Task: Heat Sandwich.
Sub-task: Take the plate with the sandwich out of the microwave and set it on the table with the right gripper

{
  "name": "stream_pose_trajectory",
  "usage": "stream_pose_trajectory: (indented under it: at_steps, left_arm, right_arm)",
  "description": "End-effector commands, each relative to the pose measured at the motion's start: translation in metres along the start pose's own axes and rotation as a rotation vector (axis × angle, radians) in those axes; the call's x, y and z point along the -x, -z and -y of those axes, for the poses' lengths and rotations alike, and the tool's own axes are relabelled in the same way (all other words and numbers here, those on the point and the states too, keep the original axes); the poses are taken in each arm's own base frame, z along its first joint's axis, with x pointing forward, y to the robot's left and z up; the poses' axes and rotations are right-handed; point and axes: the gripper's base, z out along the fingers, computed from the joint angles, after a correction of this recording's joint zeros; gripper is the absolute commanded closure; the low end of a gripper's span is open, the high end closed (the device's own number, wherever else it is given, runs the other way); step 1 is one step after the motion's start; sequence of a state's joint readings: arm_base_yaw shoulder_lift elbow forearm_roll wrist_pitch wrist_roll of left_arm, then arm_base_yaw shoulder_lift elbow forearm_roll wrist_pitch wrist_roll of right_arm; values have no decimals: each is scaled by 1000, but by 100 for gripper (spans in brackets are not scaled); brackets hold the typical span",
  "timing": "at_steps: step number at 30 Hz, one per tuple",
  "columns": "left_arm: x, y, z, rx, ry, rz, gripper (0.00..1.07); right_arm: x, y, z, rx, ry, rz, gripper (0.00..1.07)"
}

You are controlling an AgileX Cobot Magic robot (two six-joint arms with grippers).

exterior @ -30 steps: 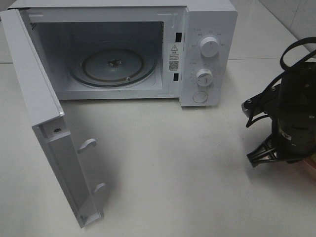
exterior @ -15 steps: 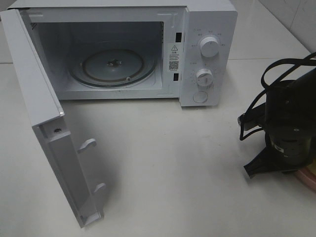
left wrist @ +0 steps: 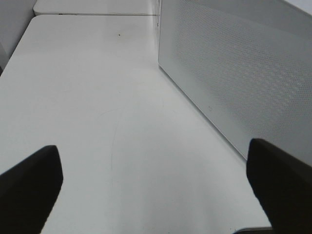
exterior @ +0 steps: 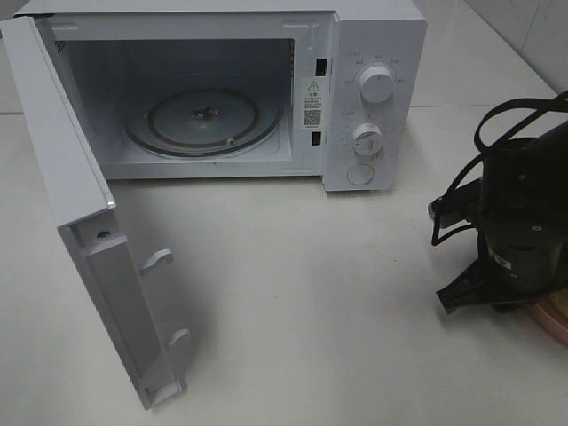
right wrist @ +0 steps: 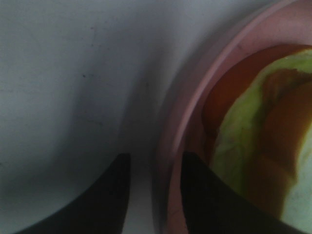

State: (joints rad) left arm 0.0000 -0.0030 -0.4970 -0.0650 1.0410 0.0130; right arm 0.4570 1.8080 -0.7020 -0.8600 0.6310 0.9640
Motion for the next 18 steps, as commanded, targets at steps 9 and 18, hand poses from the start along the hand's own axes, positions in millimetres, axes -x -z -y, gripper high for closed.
stream_pose_trajectory:
  at_steps: [9,18]
  left_arm:
    - [-2,2,0,-3,0,25,10]
    - [-2,2,0,-3,0,25,10]
  right_arm:
    - [-2,43,19,109,46,78,43]
    - [-14,78,28,265,77,122,23]
